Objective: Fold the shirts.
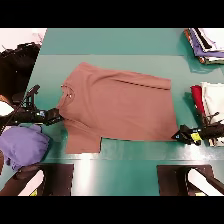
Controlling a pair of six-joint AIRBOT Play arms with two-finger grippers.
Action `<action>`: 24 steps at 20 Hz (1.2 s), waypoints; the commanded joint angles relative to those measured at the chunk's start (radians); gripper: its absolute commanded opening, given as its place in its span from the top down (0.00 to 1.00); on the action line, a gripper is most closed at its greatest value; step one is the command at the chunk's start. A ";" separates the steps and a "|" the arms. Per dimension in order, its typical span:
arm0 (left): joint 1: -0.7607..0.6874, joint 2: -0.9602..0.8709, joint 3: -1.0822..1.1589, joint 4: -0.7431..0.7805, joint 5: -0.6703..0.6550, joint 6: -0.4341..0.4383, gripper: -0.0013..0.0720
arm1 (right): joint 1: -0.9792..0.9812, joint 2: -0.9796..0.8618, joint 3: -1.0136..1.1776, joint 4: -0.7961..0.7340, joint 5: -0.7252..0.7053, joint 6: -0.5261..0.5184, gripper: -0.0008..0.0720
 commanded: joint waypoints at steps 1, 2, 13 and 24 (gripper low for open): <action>0.001 0.003 0.027 0.012 -0.010 0.013 0.95 | 0.086 -0.026 0.055 -0.003 -0.015 -0.002 0.97; 0.001 0.016 0.056 0.018 -0.012 0.013 0.95 | 0.106 -0.011 0.089 -0.003 -0.014 -0.002 0.97; 0.001 0.112 1.126 0.019 -0.127 0.002 0.95 | 0.153 0.321 0.968 -0.011 -0.109 0.004 0.97; 0.001 0.084 1.513 0.039 0.027 -0.066 0.95 | 0.154 0.238 1.529 -0.167 0.068 0.079 0.97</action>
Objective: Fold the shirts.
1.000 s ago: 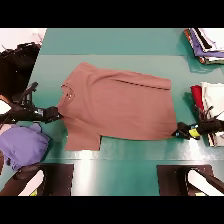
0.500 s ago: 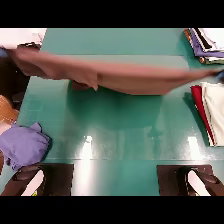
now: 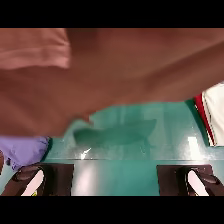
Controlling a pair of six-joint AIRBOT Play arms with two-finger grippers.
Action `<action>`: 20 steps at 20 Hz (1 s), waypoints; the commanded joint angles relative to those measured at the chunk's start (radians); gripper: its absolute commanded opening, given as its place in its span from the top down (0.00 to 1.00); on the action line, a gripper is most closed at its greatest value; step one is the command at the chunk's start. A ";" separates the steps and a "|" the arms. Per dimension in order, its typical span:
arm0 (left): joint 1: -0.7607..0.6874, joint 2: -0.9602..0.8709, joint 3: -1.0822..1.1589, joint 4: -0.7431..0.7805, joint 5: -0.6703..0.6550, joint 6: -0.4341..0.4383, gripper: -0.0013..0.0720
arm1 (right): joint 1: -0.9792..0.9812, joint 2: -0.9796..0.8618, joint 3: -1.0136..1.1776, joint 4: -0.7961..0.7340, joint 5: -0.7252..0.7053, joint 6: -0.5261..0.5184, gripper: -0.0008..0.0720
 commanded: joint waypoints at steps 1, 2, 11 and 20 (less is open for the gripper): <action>0.001 -0.035 -0.023 0.013 0.000 -0.006 0.95 | 0.001 -0.097 0.153 -0.046 0.141 0.032 0.97; 0.001 -0.048 -0.077 0.013 -0.019 -0.006 0.95 | 0.001 -0.134 0.167 -0.045 0.176 0.042 0.97; 0.000 -0.371 -0.567 0.007 -0.141 0.002 0.95 | 0.083 -0.507 -0.231 -0.021 0.236 0.076 0.97; -0.106 -0.815 -0.633 0.010 0.185 0.170 0.95 | 0.126 -0.900 -0.196 -0.015 -0.007 0.074 0.97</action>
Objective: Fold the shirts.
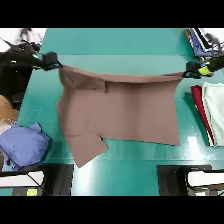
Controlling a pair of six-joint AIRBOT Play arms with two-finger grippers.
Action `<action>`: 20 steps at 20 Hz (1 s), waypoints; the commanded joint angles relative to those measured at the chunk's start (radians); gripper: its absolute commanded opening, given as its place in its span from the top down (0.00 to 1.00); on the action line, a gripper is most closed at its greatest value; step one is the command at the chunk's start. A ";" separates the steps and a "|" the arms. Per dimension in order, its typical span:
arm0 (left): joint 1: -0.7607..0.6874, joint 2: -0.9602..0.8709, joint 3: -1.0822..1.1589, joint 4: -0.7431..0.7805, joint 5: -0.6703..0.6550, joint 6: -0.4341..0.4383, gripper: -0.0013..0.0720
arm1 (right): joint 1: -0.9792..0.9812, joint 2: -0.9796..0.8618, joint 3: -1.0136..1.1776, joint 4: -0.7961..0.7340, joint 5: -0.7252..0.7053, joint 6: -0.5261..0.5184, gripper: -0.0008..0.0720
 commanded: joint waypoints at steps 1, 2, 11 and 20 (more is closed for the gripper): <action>-0.008 -0.103 -0.011 -0.002 0.121 0.046 0.95 | 0.006 -0.118 0.094 0.004 -0.058 0.000 0.97; 0.001 -0.102 -0.011 -0.003 0.103 0.045 0.95 | 0.006 -0.124 0.121 0.004 -0.056 -0.001 0.97; 0.014 -0.102 -0.090 0.104 -0.125 0.046 0.95 | 0.007 0.032 -0.235 0.002 -0.076 -0.028 0.97; 0.019 -0.031 -0.211 0.151 -0.175 -0.049 0.31 | -0.020 0.147 -0.415 0.039 -0.076 -0.027 0.36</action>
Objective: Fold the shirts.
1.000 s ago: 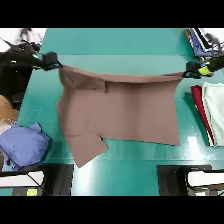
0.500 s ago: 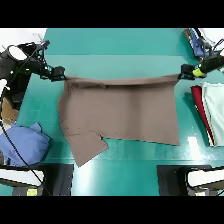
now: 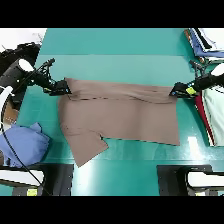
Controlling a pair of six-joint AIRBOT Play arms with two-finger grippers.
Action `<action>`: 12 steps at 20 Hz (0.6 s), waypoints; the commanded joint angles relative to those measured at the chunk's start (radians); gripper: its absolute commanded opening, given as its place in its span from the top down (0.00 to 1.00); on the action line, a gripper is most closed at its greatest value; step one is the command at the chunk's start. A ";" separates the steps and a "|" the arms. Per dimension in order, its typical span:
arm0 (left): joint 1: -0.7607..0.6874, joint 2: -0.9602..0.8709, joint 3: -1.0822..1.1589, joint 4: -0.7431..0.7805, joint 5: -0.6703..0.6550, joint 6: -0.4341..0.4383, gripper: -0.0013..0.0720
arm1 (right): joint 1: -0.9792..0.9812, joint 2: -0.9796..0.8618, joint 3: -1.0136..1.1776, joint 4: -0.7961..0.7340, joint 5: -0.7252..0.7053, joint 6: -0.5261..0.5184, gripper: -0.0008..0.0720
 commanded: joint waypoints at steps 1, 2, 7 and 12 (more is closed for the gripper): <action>0.002 0.085 -0.036 0.096 -0.085 -0.047 0.31 | -0.034 0.076 -0.030 -0.012 0.042 0.000 0.36; 0.002 0.148 -0.084 0.149 -0.098 -0.075 0.31 | -0.050 0.111 -0.030 -0.011 0.064 0.000 0.36; 0.002 0.497 -0.478 0.155 -0.157 -0.106 0.31 | -0.103 0.262 -0.029 -0.011 0.079 0.000 0.36; 0.002 0.728 -0.812 0.042 -0.128 -0.159 0.31 | -0.103 0.302 -0.030 -0.010 0.060 0.000 0.36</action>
